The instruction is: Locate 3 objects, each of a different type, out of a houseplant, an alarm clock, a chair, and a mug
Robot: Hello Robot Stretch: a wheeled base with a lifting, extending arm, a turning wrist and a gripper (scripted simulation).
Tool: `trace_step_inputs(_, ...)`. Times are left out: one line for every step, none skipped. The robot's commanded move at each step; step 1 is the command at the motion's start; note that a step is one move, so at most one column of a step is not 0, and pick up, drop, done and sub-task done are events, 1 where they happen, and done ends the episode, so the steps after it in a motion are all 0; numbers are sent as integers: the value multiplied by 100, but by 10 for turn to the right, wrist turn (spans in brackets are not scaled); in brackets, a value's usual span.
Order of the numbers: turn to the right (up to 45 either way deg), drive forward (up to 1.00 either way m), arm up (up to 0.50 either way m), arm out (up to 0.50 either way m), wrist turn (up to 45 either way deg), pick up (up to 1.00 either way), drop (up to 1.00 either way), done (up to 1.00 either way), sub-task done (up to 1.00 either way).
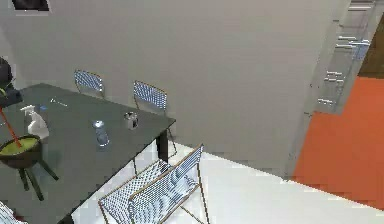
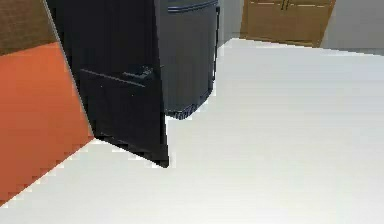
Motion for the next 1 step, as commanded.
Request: trace_step_inputs(270, 0, 0, 0, 0, 0, 0, 0, 0)
